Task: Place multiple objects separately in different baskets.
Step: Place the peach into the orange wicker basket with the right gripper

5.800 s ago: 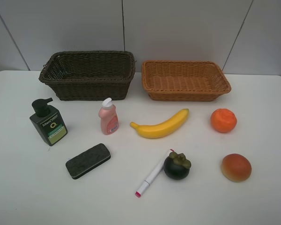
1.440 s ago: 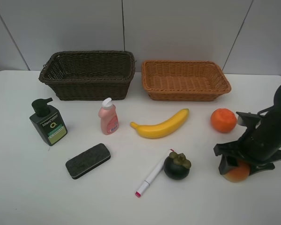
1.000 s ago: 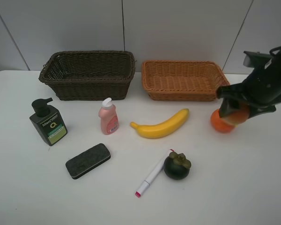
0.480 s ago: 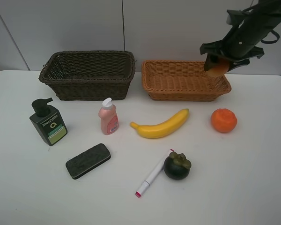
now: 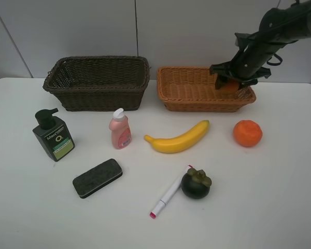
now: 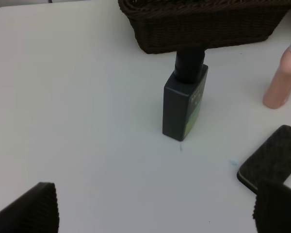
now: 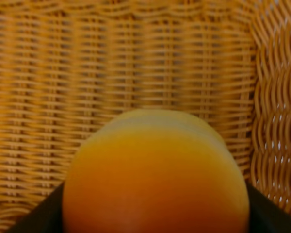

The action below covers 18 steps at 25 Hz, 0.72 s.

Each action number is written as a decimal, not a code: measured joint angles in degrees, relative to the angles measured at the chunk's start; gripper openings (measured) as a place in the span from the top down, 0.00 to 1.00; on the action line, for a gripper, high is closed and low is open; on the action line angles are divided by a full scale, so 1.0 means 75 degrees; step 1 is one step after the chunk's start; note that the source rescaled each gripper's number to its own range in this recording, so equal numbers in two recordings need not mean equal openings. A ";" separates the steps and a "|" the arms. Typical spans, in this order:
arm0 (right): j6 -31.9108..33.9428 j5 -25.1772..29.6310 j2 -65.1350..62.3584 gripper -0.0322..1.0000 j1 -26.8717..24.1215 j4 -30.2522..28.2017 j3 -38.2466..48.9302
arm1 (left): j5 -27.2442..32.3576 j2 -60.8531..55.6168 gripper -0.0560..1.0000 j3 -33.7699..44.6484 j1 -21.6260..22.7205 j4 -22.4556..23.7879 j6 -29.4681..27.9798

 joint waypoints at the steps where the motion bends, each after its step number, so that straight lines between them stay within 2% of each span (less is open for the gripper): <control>1: -0.0014 0.0000 -0.0002 0.30 0.0000 0.0000 0.0000 | 0.0000 0.0000 0.00 0.0000 0.0000 0.0000 0.0000; 5: -0.0155 -0.0019 -0.0002 0.30 0.0000 0.0000 0.0000 | 0.0000 0.0000 0.00 0.0000 0.0000 0.0000 0.0000; 7: -0.0285 -0.0033 -0.0002 0.15 0.0000 -0.0065 0.0000 | 0.0000 0.0000 0.00 0.0000 0.0000 0.0000 0.0000; 10: -0.0315 -0.0022 -0.0002 0.05 0.0000 -0.0147 0.0000 | 0.0000 0.0000 0.00 0.0000 0.0000 0.0000 0.0000; 18: -0.0315 -0.0015 -0.0002 0.02 0.0000 -0.0170 0.0000 | 0.0000 0.0000 0.00 0.0000 0.0000 0.0000 0.0000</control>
